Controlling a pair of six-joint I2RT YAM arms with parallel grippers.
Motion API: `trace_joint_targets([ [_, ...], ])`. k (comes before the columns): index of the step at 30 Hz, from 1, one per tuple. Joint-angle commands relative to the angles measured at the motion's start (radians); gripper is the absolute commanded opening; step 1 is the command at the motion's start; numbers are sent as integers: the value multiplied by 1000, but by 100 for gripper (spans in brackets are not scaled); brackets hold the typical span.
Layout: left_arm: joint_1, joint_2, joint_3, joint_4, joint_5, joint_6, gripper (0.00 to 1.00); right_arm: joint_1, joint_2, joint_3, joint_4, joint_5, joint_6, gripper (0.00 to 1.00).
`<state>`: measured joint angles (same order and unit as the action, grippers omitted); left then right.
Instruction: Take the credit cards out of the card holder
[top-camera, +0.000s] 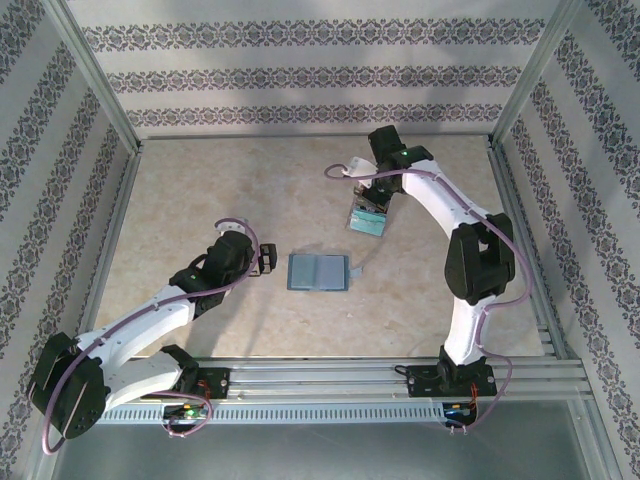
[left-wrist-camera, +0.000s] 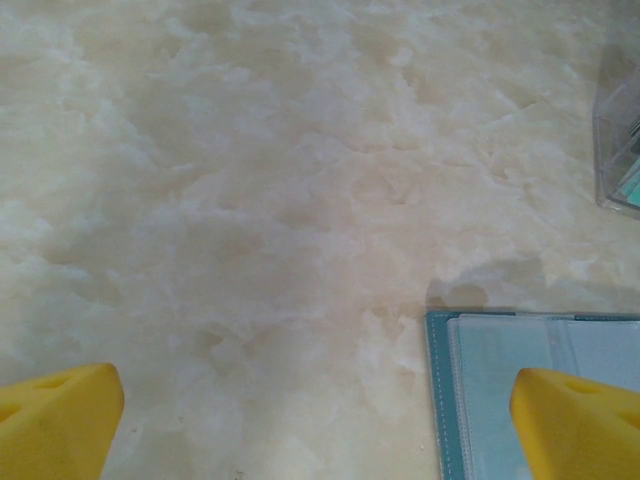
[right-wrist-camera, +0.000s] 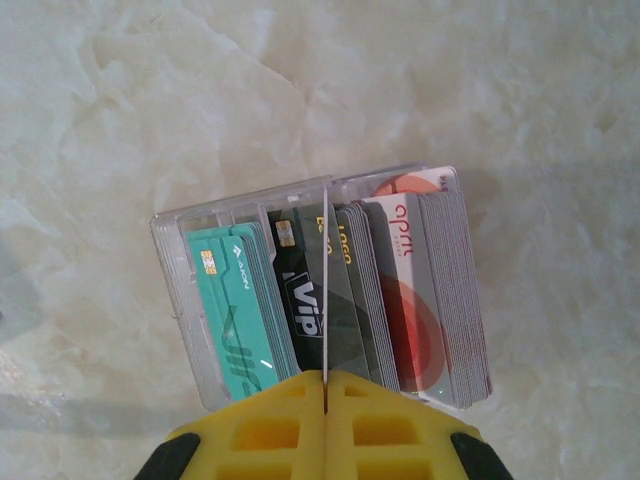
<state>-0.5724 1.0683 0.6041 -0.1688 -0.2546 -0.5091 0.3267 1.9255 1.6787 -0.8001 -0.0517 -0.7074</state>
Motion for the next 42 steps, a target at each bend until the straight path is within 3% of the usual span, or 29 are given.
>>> trace_joint_targets([
  [1,20,-16,-7,-31,-23,-19,99,-7,25,30,-51,-41,-41,0],
  [28,52,-7,-24,-18,20,-31,99,-33,120,113,-106,38,-64,0],
  [42,63,-13,-35,-12,29,-34,99,-34,154,178,-168,17,-66,0],
])
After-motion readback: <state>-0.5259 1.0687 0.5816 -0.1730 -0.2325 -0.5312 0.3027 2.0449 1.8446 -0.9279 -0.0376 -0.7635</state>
